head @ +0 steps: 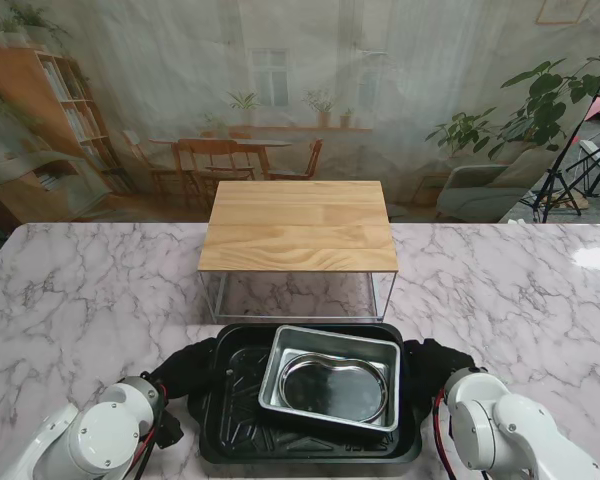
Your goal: Stack the baking trays onto the shelf
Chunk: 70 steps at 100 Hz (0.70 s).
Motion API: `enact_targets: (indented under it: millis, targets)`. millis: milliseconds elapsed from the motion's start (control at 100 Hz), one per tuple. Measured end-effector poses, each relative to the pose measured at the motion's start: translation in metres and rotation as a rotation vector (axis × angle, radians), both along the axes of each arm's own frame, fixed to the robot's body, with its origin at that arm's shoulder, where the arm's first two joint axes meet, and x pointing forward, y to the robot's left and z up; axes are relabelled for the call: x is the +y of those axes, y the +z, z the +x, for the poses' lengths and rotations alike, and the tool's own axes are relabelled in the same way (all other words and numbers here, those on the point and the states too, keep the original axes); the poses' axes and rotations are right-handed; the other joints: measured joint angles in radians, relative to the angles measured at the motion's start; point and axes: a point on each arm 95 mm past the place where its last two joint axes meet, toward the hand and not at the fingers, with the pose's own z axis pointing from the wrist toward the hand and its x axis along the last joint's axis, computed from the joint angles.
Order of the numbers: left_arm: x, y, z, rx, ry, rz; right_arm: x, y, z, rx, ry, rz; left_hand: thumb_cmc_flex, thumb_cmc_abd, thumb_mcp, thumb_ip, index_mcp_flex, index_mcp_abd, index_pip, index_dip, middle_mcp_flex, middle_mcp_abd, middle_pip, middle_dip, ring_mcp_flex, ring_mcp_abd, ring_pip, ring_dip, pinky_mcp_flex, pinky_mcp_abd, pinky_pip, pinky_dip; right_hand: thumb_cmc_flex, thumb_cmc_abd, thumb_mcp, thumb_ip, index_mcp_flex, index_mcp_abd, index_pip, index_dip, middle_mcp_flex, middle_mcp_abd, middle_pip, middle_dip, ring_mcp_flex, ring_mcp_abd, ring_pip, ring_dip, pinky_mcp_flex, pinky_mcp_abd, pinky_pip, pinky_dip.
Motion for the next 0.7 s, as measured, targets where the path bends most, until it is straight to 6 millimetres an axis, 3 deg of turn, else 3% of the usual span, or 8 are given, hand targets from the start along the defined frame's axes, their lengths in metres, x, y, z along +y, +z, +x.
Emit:
enact_targets:
  millis: [160,250,320,370,510,700]
  targets:
    - [-0.002,0.0,0.0,0.003,-0.002,0.0,0.004,-0.004,0.003,0.028,-0.029,0.027,0.033,0.001,0.03,0.003,-0.001,-0.001,0.0,0.015,0.0,-0.008,0.038,0.04,0.003,0.0,0.035,0.025,0.011,0.0,0.014,0.001,0.024,-0.015,0.118,0.003,-0.017,0.041,0.034,0.013,0.028,0.013,0.064,0.037,0.124,-0.006,0.099,0.05,0.126,-0.053,0.083,-0.002]
    - [-0.004,-0.001,0.001,-0.001,-0.001,0.014,0.008,-0.004,0.006,0.04,-0.049,0.033,0.066,0.0,0.096,0.011,-0.002,-0.001,-0.001,0.033,0.004,-0.022,0.087,0.094,0.05,-0.004,0.088,0.065,0.063,0.0,0.065,0.012,0.06,-0.017,0.151,0.003,-0.018,0.081,0.075,0.013,0.058,0.02,0.092,0.049,0.187,-0.017,0.196,0.066,0.202,-0.075,0.137,-0.011]
    - [-0.006,-0.002,0.003,-0.005,0.005,0.025,0.01,-0.004,0.01,0.048,-0.064,0.049,0.073,-0.021,0.211,0.011,-0.002,0.0,-0.001,0.05,0.025,-0.033,0.1,0.185,0.08,-0.011,0.116,0.099,0.101,-0.001,0.09,0.012,0.102,-0.018,0.181,-0.006,-0.018,0.123,0.109,0.013,0.094,0.025,0.117,0.054,0.245,-0.029,0.198,0.075,0.262,-0.091,0.184,-0.031]
    - [-0.007,-0.003,0.003,0.0,0.014,0.029,0.011,-0.003,0.012,0.057,-0.076,0.072,0.061,-0.033,0.243,-0.022,-0.002,0.0,0.008,0.051,0.05,-0.038,0.103,0.235,0.105,-0.017,0.131,0.109,0.126,-0.002,0.114,0.012,0.148,-0.029,0.194,-0.013,-0.019,0.157,0.123,0.013,0.117,0.027,0.126,0.06,0.28,-0.035,0.222,0.076,0.299,-0.099,0.206,-0.039]
    - [-0.011,-0.004,0.004,0.022,0.051,-0.005,0.013,-0.003,0.017,0.066,-0.086,0.097,0.048,-0.064,0.314,-0.044,-0.002,0.008,0.031,0.054,0.073,-0.043,0.101,0.258,0.128,-0.024,0.139,0.113,0.153,-0.009,0.116,0.012,0.199,-0.029,0.206,-0.026,-0.019,0.216,0.185,-0.016,0.176,0.038,0.151,0.062,0.359,-0.056,0.272,0.077,0.379,-0.12,0.254,-0.053]
    - [-0.015,-0.006,0.005,-0.002,0.054,0.028,0.016,-0.003,0.019,0.069,-0.108,0.113,0.039,-0.097,0.333,-0.07,-0.002,0.026,0.162,0.055,0.175,-0.062,0.076,0.21,0.216,-0.033,0.14,0.092,0.246,-0.012,0.117,-0.013,0.246,-0.079,0.294,-0.124,-0.019,0.285,0.249,-0.057,0.258,0.06,0.161,0.073,0.436,-0.052,0.316,0.078,0.443,-0.124,0.329,-0.051]
